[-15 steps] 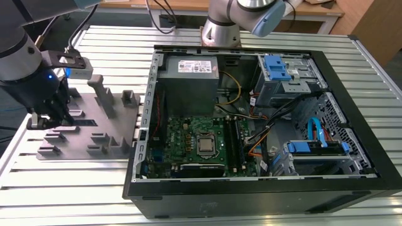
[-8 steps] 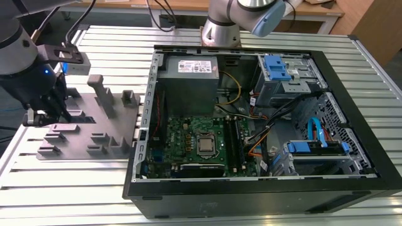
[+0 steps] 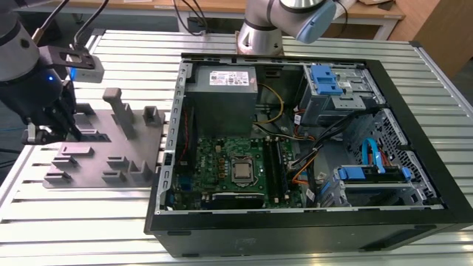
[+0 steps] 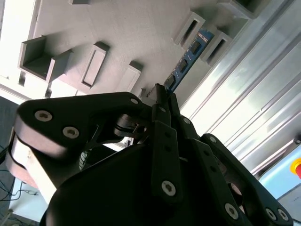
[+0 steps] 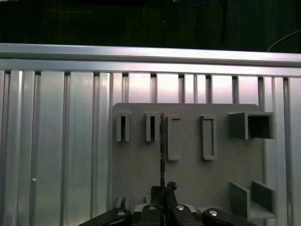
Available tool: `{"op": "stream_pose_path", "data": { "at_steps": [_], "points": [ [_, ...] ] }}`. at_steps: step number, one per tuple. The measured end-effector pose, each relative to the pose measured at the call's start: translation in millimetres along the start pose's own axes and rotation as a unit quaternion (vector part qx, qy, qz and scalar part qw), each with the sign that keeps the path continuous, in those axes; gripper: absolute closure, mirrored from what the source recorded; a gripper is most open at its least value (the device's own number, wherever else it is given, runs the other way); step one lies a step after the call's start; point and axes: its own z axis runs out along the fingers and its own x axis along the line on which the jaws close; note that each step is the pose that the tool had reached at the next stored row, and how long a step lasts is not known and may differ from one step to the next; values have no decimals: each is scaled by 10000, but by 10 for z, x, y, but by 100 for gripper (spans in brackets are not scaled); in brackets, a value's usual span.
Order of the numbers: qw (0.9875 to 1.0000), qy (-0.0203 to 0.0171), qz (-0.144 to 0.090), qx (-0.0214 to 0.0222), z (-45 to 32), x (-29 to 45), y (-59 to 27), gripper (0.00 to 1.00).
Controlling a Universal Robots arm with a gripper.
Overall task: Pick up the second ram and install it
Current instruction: 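Pick up the second ram and move it above second insertion slot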
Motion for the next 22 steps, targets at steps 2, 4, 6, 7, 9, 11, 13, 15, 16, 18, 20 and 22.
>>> {"op": "stream_pose_path", "data": {
  "at_steps": [2, 4, 6, 7, 9, 11, 13, 15, 16, 18, 20, 22],
  "points": [
    [10000, -1, 0, 0, -31, -2, 1, 86],
    [10000, -2, 0, 0, -60, -5, 2, 86],
    [10000, -3, 0, 0, -90, -7, 4, 86],
    [10000, -3, 0, 0, -104, -8, 4, 86],
    [10000, -4, 0, 1, -132, -10, 5, 86],
    [10000, -4, 0, 0, -160, -12, 7, 86],
    [10000, -5, 0, 0, -188, -14, 8, 86],
    [10000, -6, 0, 0, -219, -17, 9, 86],
    [10000, -6, 0, 0, -234, -18, 10, 86],
    [10000, -6, 0, 0, -261, -20, 11, 86],
    [10000, -7, 0, 0, -286, -22, 12, 86],
    [10000, -8, 0, 0, -313, -24, 13, 86]
  ]
}}
